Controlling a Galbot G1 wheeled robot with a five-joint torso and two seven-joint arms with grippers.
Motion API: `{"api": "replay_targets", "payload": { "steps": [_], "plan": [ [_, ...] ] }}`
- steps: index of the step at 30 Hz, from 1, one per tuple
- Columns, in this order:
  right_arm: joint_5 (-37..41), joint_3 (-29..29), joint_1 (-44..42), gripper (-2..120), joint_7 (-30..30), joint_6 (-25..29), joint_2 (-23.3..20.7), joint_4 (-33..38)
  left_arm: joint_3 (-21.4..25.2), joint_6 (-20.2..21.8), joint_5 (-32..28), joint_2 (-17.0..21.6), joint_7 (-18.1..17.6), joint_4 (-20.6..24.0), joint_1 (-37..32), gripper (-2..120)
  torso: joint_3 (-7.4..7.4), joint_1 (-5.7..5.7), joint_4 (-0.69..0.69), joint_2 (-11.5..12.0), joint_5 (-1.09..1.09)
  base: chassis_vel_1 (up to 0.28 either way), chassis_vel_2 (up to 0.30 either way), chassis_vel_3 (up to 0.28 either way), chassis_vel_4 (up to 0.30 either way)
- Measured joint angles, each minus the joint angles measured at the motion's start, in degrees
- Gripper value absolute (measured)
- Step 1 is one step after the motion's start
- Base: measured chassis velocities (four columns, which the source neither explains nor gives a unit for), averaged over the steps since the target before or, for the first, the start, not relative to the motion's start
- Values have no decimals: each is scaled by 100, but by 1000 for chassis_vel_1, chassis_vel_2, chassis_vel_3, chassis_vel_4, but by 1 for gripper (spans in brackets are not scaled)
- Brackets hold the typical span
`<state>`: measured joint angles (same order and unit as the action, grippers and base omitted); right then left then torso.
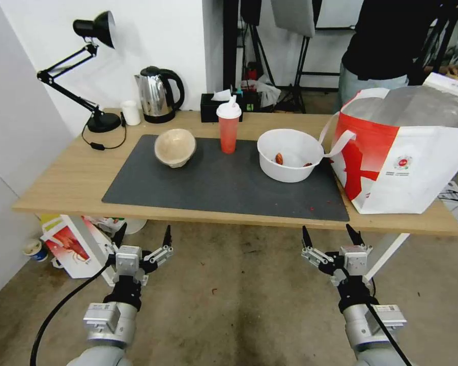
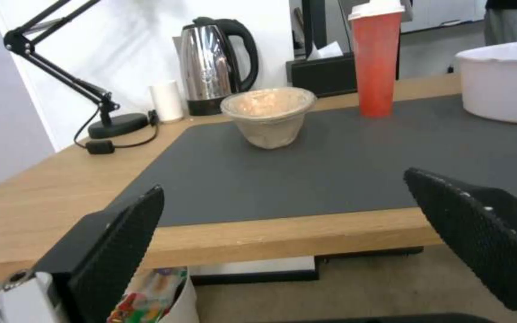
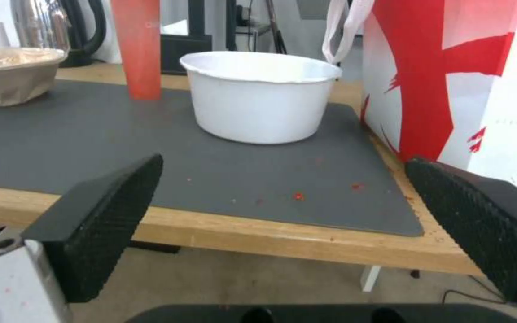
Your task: Pick up the trash from the table and place it into the takeout bag.
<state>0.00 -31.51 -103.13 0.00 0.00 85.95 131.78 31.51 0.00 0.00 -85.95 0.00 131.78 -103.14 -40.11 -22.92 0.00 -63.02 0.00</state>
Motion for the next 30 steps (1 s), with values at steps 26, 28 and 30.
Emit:
{"api": "replay_targets", "payload": {
  "steps": [26,28,30],
  "plan": [
    [0,0,0,100,0,0,0,0,0,0,0,0,0,0,0,100,0,0,0,0,0,0,0,0,0],
    [0,0,0,100,0,0,0,0,0,0,0,0,0,0,0,100,0,0,0,0,0,0,0,0,0],
    [0,0,0,100,0,0,0,0,0,0,0,0,0,0,0,100,0,0,0,0,0,0,0,0,0]
  ]
}}
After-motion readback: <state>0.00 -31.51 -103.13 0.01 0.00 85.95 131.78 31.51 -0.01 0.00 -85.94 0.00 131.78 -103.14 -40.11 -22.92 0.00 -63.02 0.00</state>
